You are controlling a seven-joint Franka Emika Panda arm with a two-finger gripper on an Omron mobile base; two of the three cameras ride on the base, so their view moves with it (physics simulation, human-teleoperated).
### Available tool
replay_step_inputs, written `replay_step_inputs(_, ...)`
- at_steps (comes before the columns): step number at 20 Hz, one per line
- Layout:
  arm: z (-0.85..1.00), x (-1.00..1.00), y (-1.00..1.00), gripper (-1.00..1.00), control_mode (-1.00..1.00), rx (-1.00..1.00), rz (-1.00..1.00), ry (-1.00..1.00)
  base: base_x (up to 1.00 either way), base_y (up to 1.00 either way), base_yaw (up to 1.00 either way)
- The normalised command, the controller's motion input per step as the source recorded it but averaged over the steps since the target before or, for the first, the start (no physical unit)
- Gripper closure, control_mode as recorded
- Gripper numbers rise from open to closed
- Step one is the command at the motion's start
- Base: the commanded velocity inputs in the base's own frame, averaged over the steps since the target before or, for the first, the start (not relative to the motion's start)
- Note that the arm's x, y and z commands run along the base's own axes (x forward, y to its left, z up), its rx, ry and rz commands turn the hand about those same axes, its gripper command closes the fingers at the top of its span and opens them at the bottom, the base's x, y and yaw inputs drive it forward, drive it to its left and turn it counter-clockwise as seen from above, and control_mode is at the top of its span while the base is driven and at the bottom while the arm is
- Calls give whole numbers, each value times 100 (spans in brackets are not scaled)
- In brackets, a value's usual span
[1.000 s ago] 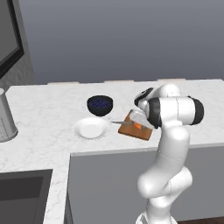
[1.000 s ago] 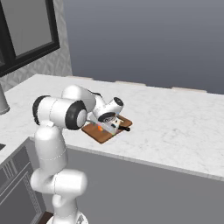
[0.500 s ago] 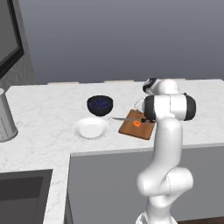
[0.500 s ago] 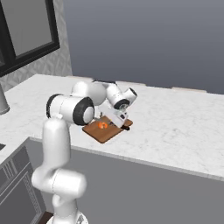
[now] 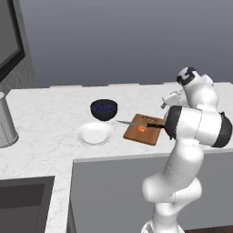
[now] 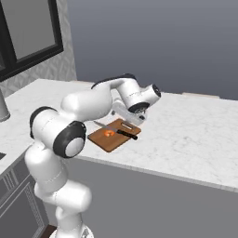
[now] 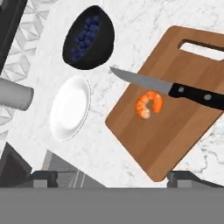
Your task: Pick up the knife from the drawer and place it on the cutting board. Then place the meat from the plate to the cutting board.
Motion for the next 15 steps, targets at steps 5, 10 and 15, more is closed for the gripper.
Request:
replay_step_inputs(5,100,-100,-22,-100,-100,0,2,-80,0,0,0)
replay_step_inputs(10,80,-100,-1,-100,-100,3,0,-91,0,0,0)
replay_step_inputs(15,15,-40,-22,-100,-100,9,-3,-25,0,0,0)
